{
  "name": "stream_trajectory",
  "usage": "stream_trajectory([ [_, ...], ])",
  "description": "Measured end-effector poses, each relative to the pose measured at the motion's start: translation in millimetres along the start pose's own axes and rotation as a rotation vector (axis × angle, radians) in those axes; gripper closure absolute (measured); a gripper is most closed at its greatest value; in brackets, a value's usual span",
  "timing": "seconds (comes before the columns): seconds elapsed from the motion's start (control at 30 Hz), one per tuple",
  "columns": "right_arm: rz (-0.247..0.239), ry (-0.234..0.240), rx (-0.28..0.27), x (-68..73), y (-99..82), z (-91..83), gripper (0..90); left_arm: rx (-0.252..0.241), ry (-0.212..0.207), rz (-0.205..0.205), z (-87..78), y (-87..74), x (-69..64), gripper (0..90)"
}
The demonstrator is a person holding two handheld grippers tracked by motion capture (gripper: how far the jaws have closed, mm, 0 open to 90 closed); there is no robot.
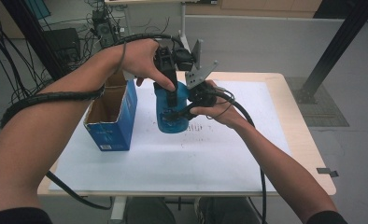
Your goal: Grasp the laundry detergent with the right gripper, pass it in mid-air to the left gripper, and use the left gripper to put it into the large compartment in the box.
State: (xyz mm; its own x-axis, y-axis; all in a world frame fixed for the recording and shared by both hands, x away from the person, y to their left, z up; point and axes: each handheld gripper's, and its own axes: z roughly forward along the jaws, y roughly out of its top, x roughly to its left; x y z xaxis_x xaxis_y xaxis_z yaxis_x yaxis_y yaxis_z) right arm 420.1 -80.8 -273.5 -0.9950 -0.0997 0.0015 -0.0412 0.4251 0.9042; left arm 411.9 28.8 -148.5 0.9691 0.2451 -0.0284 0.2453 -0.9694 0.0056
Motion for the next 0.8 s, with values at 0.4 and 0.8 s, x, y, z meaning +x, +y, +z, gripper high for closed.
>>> stream_trajectory([
  [0.4,-0.005,-0.003,-0.005,1.0,1.4,-2.2,43.2,-0.007,0.003,-0.003,-2.3,0.3,-1.0,37.0],
  [0.8,-0.011,-0.009,-0.016,0.2,2.0,-4.0,43.0,-0.009,0.012,-0.013,-4.6,-0.2,-2.1,37.0],
])
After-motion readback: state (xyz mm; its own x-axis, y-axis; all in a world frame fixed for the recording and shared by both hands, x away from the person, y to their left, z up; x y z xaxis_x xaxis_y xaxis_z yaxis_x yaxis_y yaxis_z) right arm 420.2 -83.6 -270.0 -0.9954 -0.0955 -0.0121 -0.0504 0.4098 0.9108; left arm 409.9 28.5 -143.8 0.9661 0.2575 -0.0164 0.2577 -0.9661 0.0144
